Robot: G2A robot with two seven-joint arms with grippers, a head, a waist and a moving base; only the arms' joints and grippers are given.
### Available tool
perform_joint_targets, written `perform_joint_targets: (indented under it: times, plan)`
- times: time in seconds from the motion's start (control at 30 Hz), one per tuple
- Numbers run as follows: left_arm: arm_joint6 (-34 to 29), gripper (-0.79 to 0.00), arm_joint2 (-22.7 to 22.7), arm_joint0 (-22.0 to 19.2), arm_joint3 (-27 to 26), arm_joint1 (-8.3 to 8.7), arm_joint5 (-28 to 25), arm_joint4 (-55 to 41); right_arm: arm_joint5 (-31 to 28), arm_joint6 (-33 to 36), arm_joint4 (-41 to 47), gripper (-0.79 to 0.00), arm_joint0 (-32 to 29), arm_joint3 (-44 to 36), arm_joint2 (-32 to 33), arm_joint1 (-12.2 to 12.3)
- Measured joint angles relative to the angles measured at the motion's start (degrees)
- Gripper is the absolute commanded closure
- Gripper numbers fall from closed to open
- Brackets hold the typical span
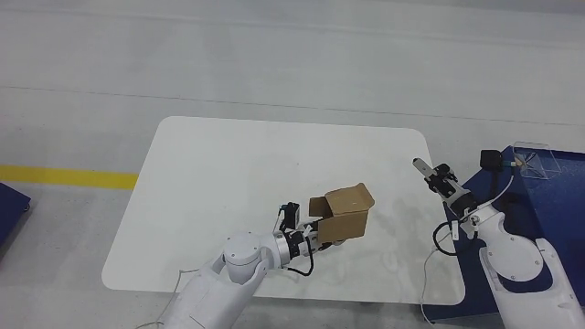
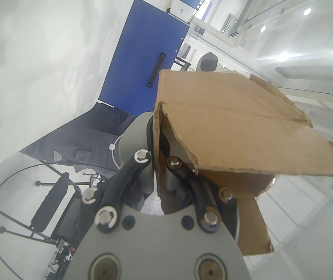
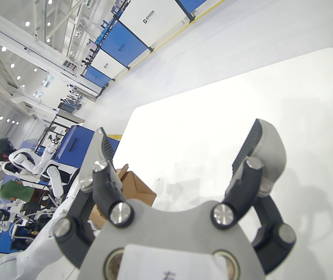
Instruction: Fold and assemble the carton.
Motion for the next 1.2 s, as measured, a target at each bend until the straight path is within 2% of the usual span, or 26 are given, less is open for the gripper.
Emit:
perform_joint_targets:
  times: [0.6, 0.63, 0.73, 0.8, 0.87, 0.93, 0.97, 1.03, 1.07, 1.2]
  plan:
    - [1.1, 0.0, -0.3, 0.4, -1.2, 0.01, 1.1, -0.6, 0.0, 0.0, 0.0, -0.785, 0.0, 0.0, 0.0, 0.0]
    - [2.1, 0.0, -0.6, 0.8, -2.8, 0.02, 2.7, -1.4, 0.0, 0.0, 0.0, -0.785, 0.0, 0.0, 0.0, 0.0]
    - [7.4, 0.0, -2.5, 2.8, -9.7, -0.09, 12.5, -7.0, 0.0, 0.0, 0.0, -0.785, 0.0, 0.0, 0.0, 0.0]
    - [10.4, 0.0, -3.7, 4.0, -13.9, -0.67, 22.8, -16.9, 0.0, 0.0, 0.0, -0.785, 0.0, 0.0, 0.0, 0.0]
    - [13.1, 0.0, -5.4, 4.2, -15.4, -1.42, 31.5, -28.1, 0.0, 0.0, 0.0, -0.785, 0.0, 0.0, 0.0, 0.0]
    - [19.5, 0.0, -6.2, 4.8, -16.1, -2.4, 34.5, -36.8, 0.0, 0.0, 0.0, -0.785, 0.0, 0.0, 0.0, 0.0]
    - [26.1, 0.0, -6.1, 5.0, -16.4, -3.12, 34.0, -42.4, 0.0, 0.0, 0.0, -0.785, 0.0, 0.0, 0.0, 0.0]
    - [38.1, 0.0, -6.1, 5.3, -16.4, -4.19, 30.7, -50.9, 0.0, 0.0, 0.0, -0.785, 0.0, 0.0, 0.0, 0.0]
    - [46.3, 0.0, -5.7, 5.1, -16.6, -4.85, 27.8, -55.7, 0.0, 0.0, 0.0, -0.785, 0.0, 0.0, 0.0, 0.0]
    - [70.0, 0.0, -3.6, 3.9, -15.9, -6.59, 18.0, -66.4, 0.0, 0.0, 0.0, -0.785, 0.0, 0.0, 0.0, 0.0]
